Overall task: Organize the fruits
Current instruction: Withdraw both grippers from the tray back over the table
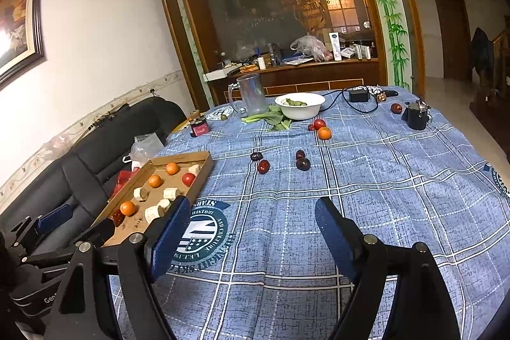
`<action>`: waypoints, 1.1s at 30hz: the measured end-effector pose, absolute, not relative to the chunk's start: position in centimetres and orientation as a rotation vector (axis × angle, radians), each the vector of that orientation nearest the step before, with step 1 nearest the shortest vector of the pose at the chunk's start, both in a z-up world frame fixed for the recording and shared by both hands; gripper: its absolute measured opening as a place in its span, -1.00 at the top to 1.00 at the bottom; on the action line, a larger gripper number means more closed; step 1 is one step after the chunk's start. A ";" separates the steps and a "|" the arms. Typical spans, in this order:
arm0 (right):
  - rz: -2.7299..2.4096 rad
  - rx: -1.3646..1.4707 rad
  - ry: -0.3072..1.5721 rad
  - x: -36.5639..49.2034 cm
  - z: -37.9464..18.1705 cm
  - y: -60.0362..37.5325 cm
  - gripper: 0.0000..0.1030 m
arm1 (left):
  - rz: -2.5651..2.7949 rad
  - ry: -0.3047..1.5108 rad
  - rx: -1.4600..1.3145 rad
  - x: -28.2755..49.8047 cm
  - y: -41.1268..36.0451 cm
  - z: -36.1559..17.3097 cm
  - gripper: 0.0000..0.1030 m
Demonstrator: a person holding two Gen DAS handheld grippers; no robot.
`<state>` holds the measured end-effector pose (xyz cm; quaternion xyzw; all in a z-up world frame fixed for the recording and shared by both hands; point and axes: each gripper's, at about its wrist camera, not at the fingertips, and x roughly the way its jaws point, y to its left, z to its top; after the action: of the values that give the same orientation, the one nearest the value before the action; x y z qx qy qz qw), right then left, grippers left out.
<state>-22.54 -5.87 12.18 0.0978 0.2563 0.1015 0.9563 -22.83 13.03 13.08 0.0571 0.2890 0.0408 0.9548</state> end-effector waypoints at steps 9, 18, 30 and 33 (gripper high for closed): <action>0.193 0.224 0.524 -21.4 12.8 -7.4 -0.64 | 0.084 0.629 0.119 -21.0 13.0 12.1 -0.64; 0.136 0.153 0.493 -19.9 16.5 -10.8 -0.64 | 0.059 0.678 0.117 -18.5 13.3 11.5 -0.64; 0.113 0.072 0.548 -10.9 18.3 -13.6 -0.81 | -0.083 0.747 -0.005 -10.1 13.3 12.7 -0.64; 0.163 0.075 0.645 -7.4 13.9 -12.4 -0.72 | -0.128 0.792 -0.024 -7.2 12.3 11.1 -0.63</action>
<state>-7.43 -12.43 13.87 0.0369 0.3166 0.0802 0.9445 -7.21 12.29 11.12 -0.0119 0.3852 -0.0623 0.9206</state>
